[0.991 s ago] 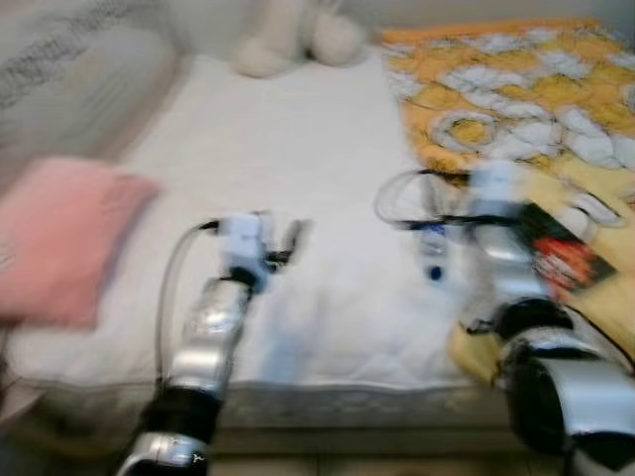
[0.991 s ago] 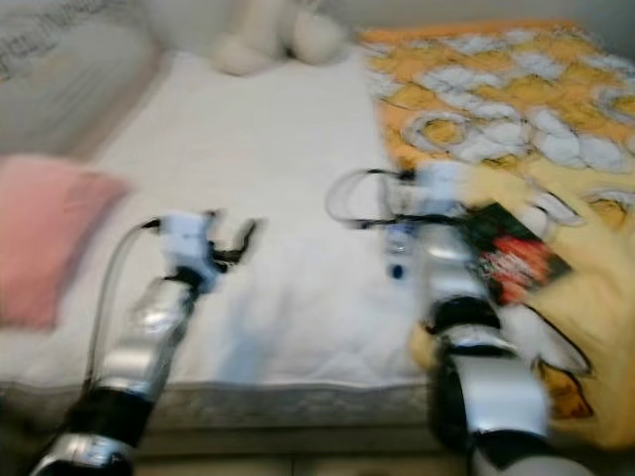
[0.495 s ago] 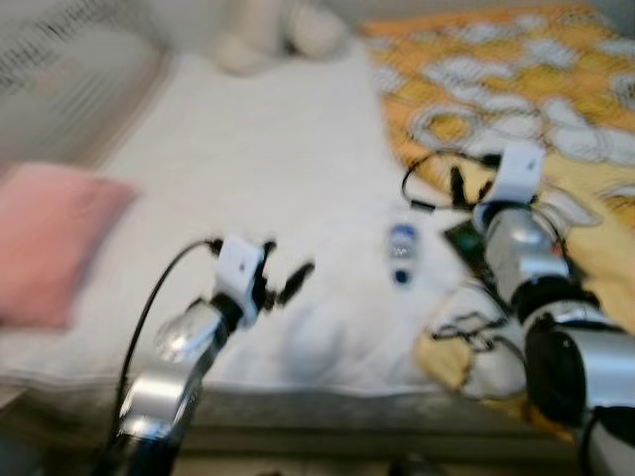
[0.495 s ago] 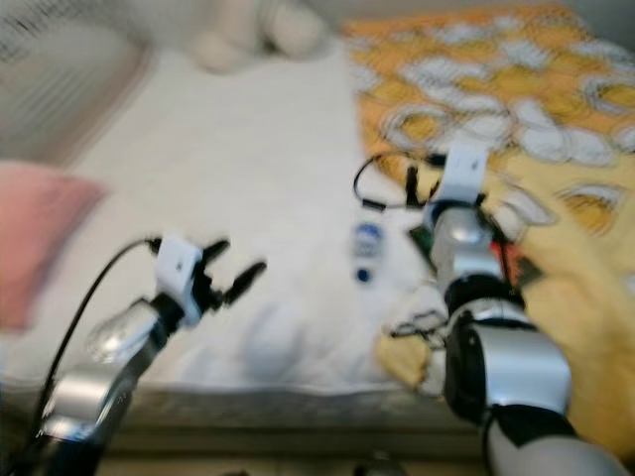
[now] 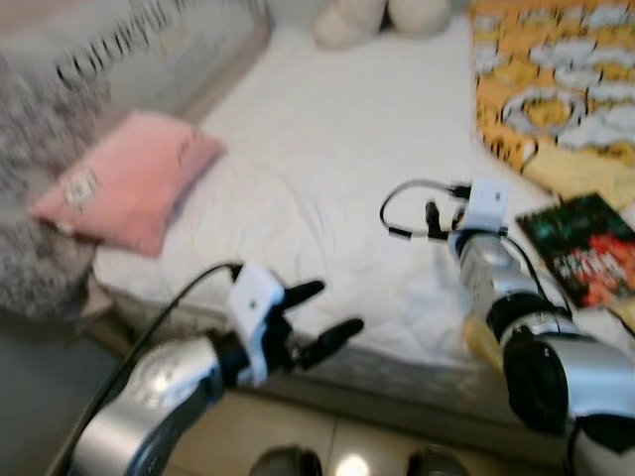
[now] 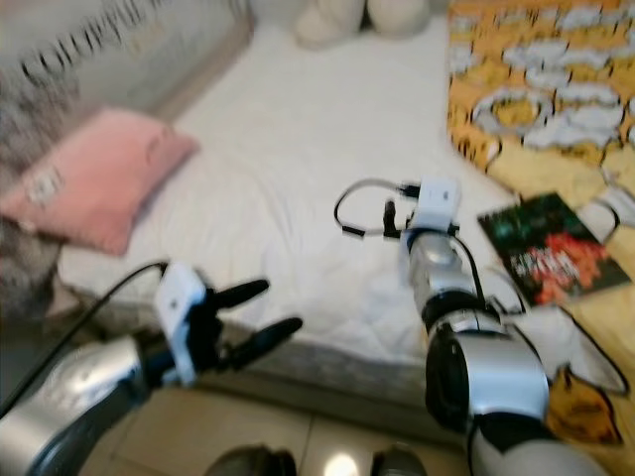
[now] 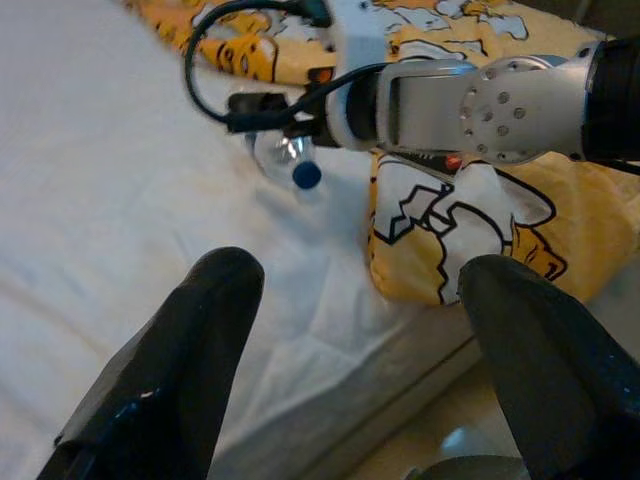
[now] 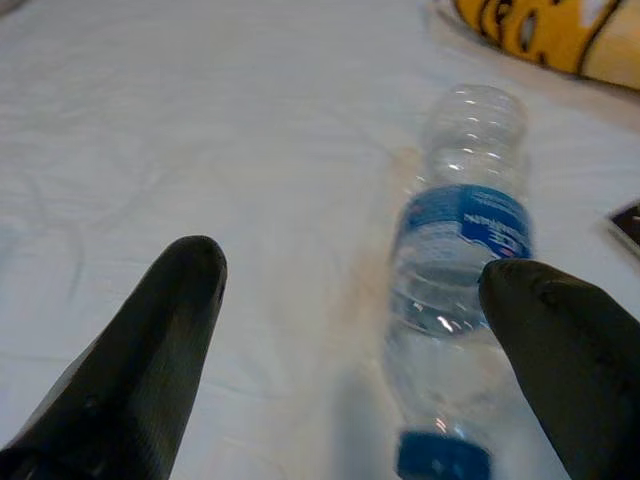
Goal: Clean up the room
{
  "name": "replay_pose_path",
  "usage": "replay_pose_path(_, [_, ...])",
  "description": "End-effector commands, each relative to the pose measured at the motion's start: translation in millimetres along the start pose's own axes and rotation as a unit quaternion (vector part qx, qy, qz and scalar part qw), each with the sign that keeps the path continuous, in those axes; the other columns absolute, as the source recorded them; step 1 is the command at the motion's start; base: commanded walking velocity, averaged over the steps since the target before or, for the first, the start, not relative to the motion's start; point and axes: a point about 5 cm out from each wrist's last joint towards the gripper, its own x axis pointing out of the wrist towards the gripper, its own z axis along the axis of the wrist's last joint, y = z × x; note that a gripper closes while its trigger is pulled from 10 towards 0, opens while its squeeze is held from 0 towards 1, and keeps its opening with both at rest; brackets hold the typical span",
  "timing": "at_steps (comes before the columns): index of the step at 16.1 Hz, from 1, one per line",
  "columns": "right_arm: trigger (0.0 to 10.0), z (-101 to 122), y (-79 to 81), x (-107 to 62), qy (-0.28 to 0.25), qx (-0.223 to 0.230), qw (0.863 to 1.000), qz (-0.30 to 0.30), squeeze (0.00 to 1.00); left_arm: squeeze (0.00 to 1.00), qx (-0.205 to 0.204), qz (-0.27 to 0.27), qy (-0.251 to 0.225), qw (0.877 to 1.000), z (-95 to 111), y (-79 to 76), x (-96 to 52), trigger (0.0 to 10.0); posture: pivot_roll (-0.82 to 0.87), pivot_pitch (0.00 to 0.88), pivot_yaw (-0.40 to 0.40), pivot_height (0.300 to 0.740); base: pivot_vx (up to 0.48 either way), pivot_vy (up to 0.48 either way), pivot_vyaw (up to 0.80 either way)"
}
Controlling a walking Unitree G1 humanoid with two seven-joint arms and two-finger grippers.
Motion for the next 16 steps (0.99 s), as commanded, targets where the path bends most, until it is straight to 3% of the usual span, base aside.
replay_pose_path(1, [10.0, 3.6, 4.9, 0.6, -0.004, -0.001, 1.000, 0.001, 0.00, 0.00, 0.001, 0.015, 0.002, 1.000, 3.1, 2.8, -5.4, 10.0, 0.12, 0.137, 0.180, 0.740, 0.000, 0.000, 0.00])
replay_pose_path(5, [10.0, 13.6, -0.3, 1.5, -0.027, -0.004, 0.999, -0.034, 0.00, 0.00, -0.024, 0.036, 0.021, 0.999, 2.3, -10.7, -22.5, 10.0, 0.16, 0.176, 0.176, 0.740, 0.000, 0.000, 0.00])
replay_pose_path(12, [10.0, -1.3, 2.3, 0.4, 0.018, 0.008, 0.999, -0.026, 0.00, 0.00, -0.044, 0.041, 0.034, 0.998, 1.2, -20.8, -24.1, 10.0, 0.16, 0.208, 0.176, 0.740, 0.000, 0.000, 0.00])
replay_pose_path(14, [10.0, 18.0, 10.2, 1.0, -0.052, -0.056, 0.997, -0.015, 0.00, 0.00, -0.017, 0.100, 0.025, 0.994, 1.8, -7.0, -22.9, 10.0, 0.12, 0.183, 0.154, 0.740, 0.000, 0.000, 0.00])
replay_pose_path(15, [10.0, 19.9, 12.3, 0.6, -0.065, -0.072, 0.995, -0.009, 0.00, 0.00, -0.013, 0.114, 0.023, 0.993, 1.3, -4.3, -22.4, 10.0, 0.11, 0.178, 0.152, 0.740, 0.000, 0.000, 0.00])
replay_pose_path(16, [10.0, 23.7, 17.0, -2.2, -0.109, -0.100, 0.989, 0.010, 0.00, 0.00, -0.017, 0.161, 0.004, 0.987, 1.6, 2.0, -23.2, 10.0, 0.08, 0.159, 0.142, 0.740, 0.000, 0.000, 0.00])
